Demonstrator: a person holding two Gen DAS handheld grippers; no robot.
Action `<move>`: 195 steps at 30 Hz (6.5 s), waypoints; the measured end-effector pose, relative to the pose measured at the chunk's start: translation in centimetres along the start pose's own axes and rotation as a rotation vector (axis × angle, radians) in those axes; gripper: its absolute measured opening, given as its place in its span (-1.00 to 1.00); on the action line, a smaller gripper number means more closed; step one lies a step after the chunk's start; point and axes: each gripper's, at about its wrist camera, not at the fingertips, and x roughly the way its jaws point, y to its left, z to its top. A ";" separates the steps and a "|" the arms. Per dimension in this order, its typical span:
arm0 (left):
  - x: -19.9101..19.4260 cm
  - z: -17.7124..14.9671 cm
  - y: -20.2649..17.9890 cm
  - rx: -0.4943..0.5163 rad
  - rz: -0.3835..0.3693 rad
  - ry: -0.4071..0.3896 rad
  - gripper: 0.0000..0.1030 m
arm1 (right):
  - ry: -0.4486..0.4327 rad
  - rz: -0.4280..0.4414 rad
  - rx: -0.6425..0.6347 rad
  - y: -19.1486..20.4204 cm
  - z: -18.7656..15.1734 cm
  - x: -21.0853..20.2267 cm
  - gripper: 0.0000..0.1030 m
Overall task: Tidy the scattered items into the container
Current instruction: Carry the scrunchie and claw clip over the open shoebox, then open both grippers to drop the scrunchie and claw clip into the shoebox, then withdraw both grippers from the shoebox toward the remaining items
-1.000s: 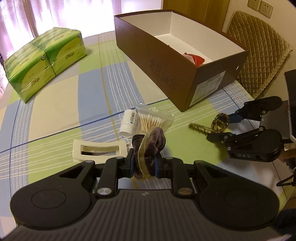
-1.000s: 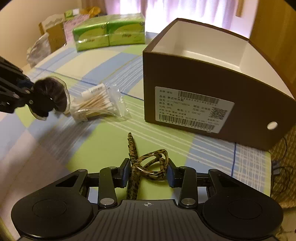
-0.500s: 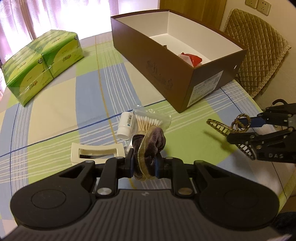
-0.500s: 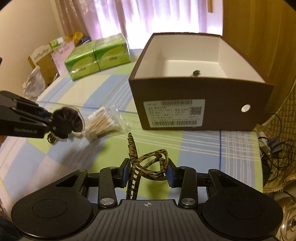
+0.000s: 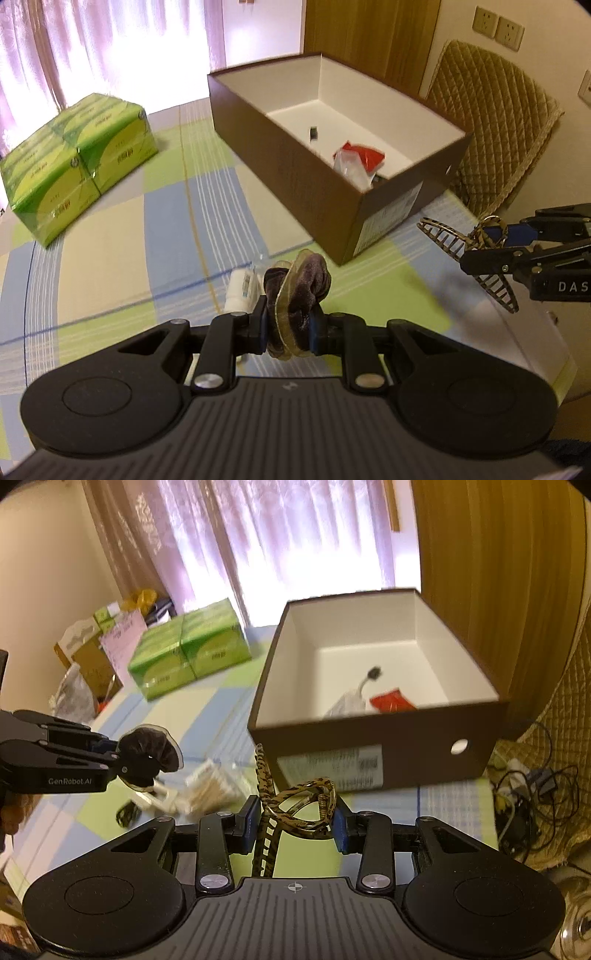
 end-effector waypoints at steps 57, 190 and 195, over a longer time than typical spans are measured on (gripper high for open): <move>22.2 24.2 1.7 -0.006 -0.023 0.121 -0.68 | 0.211 -0.253 0.220 -12.2 18.2 21.2 -0.19; -9.9 2.7 0.4 -0.099 0.036 -0.161 0.88 | -0.020 -0.271 0.105 8.1 2.6 -3.2 0.87; -10.4 0.6 2.9 -0.124 0.075 -0.152 0.88 | 0.000 -0.251 0.120 8.9 1.5 -2.1 0.87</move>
